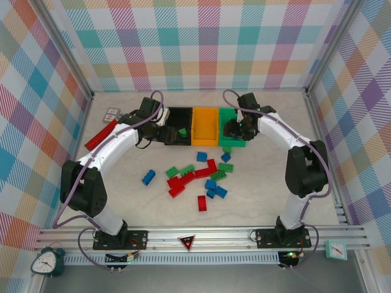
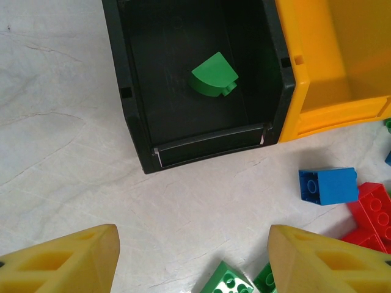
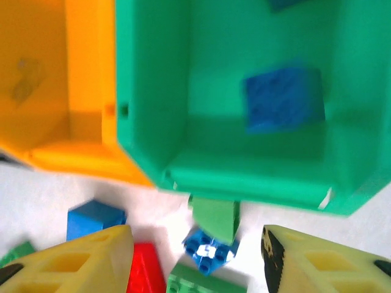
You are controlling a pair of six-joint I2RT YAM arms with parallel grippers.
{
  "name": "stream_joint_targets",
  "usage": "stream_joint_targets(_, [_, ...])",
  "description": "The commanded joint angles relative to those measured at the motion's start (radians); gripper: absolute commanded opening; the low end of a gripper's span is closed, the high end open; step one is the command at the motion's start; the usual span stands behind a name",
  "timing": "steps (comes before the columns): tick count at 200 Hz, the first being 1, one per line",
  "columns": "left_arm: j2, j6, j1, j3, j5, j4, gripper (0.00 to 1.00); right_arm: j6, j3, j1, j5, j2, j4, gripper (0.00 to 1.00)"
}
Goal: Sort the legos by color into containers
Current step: Place the lego in the container, then pick up the lego from the center of the table.
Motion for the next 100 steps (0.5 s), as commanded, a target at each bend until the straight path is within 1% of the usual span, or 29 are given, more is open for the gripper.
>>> stream_joint_targets(1, [-0.013,0.016,-0.009,-0.012,-0.014,0.0,0.65,-0.056,-0.072,0.069,-0.095,-0.105,0.0,0.58])
stream_joint_targets(24, [-0.007,0.014,-0.009,-0.01,-0.004,0.004,0.65,-0.083,-0.132,0.15,-0.071,-0.137,-0.029,0.58])
stream_joint_targets(55, [0.001,0.014,-0.009,-0.009,0.002,0.004,0.65,-0.061,-0.196,0.207,-0.054,-0.118,-0.002,0.58])
stream_joint_targets(74, [0.001,0.014,-0.009,-0.01,-0.001,0.004,0.65,-0.047,-0.181,0.237,-0.022,-0.069,0.002,0.58])
stream_joint_targets(88, [-0.001,0.014,-0.009,-0.012,-0.005,0.004,0.65,-0.034,-0.144,0.26,0.023,-0.023,-0.009,0.58])
stream_joint_targets(100, [-0.003,0.014,-0.009,-0.015,-0.009,0.004,0.65,-0.033,-0.11,0.274,0.038,0.022,-0.021,0.58])
